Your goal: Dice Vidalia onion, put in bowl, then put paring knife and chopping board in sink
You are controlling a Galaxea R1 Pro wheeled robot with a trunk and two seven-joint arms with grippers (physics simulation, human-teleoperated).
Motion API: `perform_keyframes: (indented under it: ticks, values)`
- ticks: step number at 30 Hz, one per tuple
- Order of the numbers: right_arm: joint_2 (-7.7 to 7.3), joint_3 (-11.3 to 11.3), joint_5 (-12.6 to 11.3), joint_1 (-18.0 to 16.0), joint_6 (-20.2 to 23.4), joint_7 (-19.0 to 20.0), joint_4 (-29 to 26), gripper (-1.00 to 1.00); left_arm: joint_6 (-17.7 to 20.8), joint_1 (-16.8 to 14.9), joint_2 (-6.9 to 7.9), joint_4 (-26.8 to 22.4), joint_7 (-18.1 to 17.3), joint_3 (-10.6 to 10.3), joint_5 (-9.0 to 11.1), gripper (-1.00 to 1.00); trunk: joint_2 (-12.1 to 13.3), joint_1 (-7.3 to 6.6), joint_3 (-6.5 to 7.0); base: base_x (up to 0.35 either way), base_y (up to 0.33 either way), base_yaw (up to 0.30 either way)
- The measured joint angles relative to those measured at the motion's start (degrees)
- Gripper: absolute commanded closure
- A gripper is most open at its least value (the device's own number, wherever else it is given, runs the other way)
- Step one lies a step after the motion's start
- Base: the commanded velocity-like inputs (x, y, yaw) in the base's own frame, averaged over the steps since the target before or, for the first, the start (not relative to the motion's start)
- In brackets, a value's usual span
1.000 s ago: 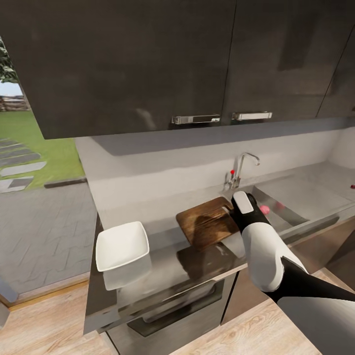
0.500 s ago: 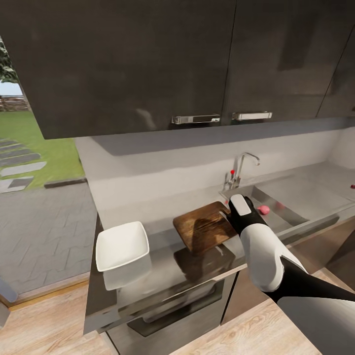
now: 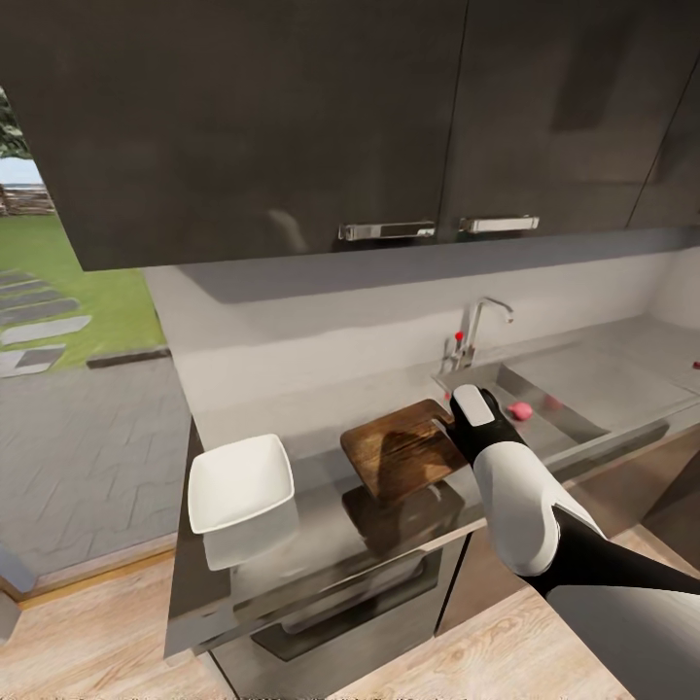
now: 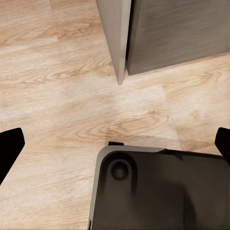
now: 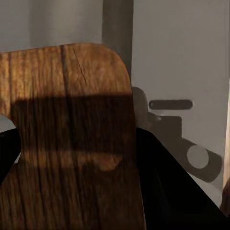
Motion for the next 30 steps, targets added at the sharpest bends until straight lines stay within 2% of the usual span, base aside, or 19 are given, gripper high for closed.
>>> perform_keyframes:
  ticks: [19, 30]
  values:
    - [0.0, -0.1, -0.2, 0.0, -0.1, -0.1, 0.0, 1.0, 0.0, 0.0, 0.02, 0.0, 0.0, 0.0, 0.0, -1.0, 0.0, 0.0, -1.73, 0.004, 0.0, 0.0]
    - [0.0, -0.1, -0.2, 0.0, 0.0, -0.1, 0.0, 1.0, 0.0, 0.0, 0.02, 0.0, 0.0, 0.1, 0.0, -1.0, 0.0, -0.02, -2.74, 0.17, 0.0, 0.0]
